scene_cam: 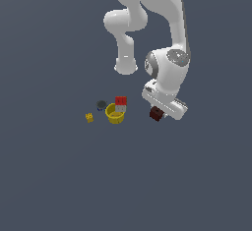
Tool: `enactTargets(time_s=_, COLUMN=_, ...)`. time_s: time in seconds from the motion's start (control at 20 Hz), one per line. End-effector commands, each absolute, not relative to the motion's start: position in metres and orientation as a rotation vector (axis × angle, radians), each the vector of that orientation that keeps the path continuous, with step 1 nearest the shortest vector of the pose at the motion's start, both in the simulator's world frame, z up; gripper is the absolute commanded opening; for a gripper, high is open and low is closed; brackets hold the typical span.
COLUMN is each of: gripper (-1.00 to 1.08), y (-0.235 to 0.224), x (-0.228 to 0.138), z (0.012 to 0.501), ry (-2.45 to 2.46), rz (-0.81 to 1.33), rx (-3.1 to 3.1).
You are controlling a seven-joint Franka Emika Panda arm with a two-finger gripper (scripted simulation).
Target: Pick up a designated object from a clutter of objects.
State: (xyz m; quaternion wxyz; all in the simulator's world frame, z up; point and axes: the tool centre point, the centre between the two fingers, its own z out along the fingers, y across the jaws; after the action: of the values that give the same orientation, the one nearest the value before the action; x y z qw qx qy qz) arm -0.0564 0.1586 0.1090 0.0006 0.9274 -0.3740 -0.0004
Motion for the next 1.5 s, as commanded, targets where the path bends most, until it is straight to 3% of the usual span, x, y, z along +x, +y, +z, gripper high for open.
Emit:
enactTargets(time_s=0.0, gripper=-1.00, y=0.156, x=-0.057, z=0.133, ry=-1.175, rz=0.001, rx=2.914)
enactTargets(time_s=0.85, gripper=-1.00, y=0.138, x=-0.058, z=0.302, ry=-1.175, rz=-0.002, rx=2.915)
enactTargets(time_s=1.45, gripper=-1.00, y=0.132, x=-0.055, z=0.360, ry=-1.177, rz=0.000, rx=2.913)
